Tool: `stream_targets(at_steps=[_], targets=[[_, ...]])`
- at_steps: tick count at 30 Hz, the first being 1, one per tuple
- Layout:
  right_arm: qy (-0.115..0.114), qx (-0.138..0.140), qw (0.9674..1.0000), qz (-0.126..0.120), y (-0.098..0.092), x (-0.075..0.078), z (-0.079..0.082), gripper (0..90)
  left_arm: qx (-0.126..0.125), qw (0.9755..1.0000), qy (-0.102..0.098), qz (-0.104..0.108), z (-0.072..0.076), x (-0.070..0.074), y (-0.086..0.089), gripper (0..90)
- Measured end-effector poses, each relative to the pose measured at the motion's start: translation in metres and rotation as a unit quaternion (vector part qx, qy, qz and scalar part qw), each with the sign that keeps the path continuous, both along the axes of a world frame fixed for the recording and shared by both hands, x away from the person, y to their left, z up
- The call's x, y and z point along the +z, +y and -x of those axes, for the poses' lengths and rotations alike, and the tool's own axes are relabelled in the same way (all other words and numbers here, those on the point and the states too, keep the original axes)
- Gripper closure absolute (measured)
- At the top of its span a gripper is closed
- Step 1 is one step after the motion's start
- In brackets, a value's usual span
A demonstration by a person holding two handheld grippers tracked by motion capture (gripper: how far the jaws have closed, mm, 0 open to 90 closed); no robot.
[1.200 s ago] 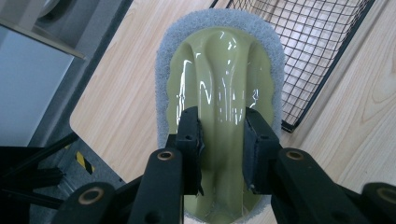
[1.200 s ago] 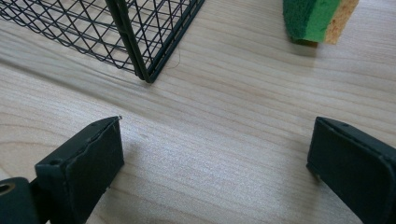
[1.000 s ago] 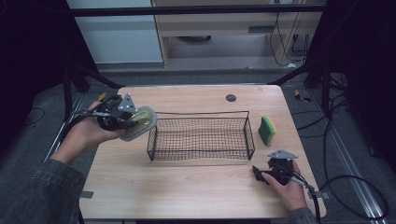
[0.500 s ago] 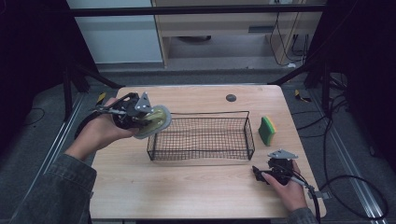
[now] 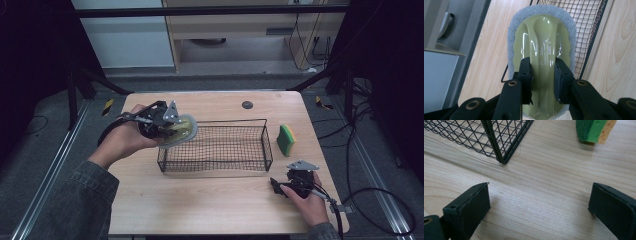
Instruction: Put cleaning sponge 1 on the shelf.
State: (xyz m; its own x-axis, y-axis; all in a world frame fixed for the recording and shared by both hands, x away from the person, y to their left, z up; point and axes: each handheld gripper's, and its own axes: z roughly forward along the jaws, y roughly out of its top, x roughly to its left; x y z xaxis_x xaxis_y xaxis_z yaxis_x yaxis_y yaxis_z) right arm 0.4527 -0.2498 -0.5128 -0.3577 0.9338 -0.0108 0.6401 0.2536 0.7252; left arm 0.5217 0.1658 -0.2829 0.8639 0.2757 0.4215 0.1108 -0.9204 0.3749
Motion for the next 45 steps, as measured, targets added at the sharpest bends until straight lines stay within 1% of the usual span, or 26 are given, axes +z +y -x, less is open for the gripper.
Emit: stream_targets(at_steps=[2, 4, 5, 11, 17, 23, 28, 32, 45], targets=[[0.0, 0.0, 1.0, 0.0, 0.0, 0.0, 0.0, 3.7, -0.001, 1.0, 0.0, 0.0, 0.0, 0.0, -0.001, 70.6], [0.0, 0.0, 1.0, 0.0, 0.0, 0.0, 0.0, 3.7, -0.007, 0.9999, -0.001, -0.008, -0.001, -0.001, -0.005, 70.6], [0.0, 0.0, 1.0, 0.0, 0.0, 0.0, 0.0, 3.7, -0.007, 1.0, -0.001, -0.005, -0.001, -0.001, -0.006, 70.6], [0.0, 0.0, 1.0, 0.0, 0.0, 0.0, 0.0, 3.7, -0.018, 0.9998, -0.005, -0.011, 0.0, -0.002, -0.012, 70.6], [0.0, 0.0, 1.0, 0.0, 0.0, 0.0, 0.0, 3.7, -0.017, 0.9997, -0.01, -0.018, -0.003, -0.003, -0.015, 70.6], [0.0, 0.001, 1.0, 0.0, 0.0, 0.0, 0.0, 3.7, -0.021, 0.9995, -0.012, -0.023, -0.006, -0.007, -0.02, 70.6], [-0.001, 0.0, 1.0, 0.0, 0.0, 0.0, 0.0, 3.7, -0.021, 0.9991, -0.016, -0.032, -0.006, -0.01, -0.022, 70.6], [0.0, 0.0, 1.0, 0.0, 0.0, 0.0, 0.0, 3.7, -0.024, 0.9991, -0.017, -0.03, -0.006, -0.01, -0.022, 70.6], [0.0, 0.0, 1.0, 0.0, 0.0, 0.0, 0.0, 3.7, -0.036, 0.9985, -0.019, -0.036, -0.004, -0.016, -0.025, 70.6]])
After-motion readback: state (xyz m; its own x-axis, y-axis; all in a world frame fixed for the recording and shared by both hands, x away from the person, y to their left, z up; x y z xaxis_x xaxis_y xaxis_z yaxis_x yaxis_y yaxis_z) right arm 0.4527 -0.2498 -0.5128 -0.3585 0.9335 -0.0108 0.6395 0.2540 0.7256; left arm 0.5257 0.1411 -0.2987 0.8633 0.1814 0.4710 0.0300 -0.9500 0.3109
